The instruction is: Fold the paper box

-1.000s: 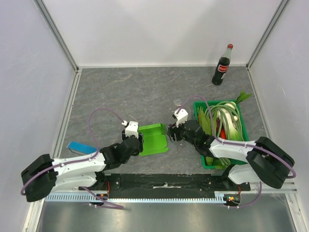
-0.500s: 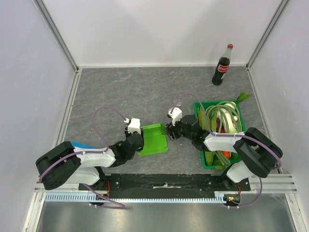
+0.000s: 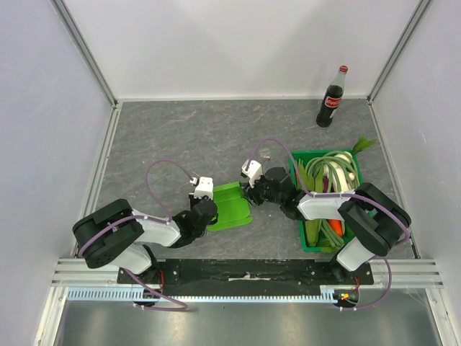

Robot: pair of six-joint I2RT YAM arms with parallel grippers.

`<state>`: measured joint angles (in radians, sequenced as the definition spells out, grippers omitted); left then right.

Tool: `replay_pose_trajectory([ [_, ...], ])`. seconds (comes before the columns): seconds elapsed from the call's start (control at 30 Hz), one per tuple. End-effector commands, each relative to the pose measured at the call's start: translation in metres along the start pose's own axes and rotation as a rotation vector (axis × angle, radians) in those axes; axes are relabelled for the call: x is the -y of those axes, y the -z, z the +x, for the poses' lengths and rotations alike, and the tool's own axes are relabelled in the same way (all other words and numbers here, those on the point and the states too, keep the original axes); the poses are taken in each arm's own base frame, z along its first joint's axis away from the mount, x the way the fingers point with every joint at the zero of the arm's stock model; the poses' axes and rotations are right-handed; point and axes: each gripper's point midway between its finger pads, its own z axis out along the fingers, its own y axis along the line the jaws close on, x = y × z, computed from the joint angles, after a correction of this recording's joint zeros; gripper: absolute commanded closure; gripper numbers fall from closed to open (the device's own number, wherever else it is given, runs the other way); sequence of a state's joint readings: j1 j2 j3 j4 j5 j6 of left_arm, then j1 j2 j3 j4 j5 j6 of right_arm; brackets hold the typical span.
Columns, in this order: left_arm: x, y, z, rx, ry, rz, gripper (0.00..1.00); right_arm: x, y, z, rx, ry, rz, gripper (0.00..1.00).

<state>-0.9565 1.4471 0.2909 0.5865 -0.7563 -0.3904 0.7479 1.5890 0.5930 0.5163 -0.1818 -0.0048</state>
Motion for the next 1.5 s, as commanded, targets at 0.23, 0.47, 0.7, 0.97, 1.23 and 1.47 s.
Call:
replay_pose_trajectory([
  [0.23,-0.009,-0.01,-0.02,0.055,0.015,-0.13,0.94,-0.005,0.015,-0.026,0.025,-0.083,-0.029,0.36],
  [0.47,-0.015,-0.012,-0.014,0.033,0.004,-0.18,0.98,0.044,0.057,-0.009,-0.017,-0.152,0.266,0.36],
  [0.7,-0.014,-0.012,-0.014,0.035,-0.001,-0.173,0.98,0.067,0.027,-0.002,-0.091,-0.105,0.296,0.49],
  [0.97,-0.015,-0.012,-0.01,0.027,-0.003,-0.171,0.98,0.053,-0.004,-0.006,-0.056,0.032,0.188,0.54],
  [1.23,-0.015,-0.012,-0.011,0.03,-0.008,-0.17,0.98,0.019,-0.014,-0.024,0.022,0.076,0.038,0.56],
  [1.47,-0.014,-0.013,-0.012,0.031,-0.011,-0.169,0.98,-0.003,-0.01,-0.025,0.03,0.081,-0.028,0.63],
])
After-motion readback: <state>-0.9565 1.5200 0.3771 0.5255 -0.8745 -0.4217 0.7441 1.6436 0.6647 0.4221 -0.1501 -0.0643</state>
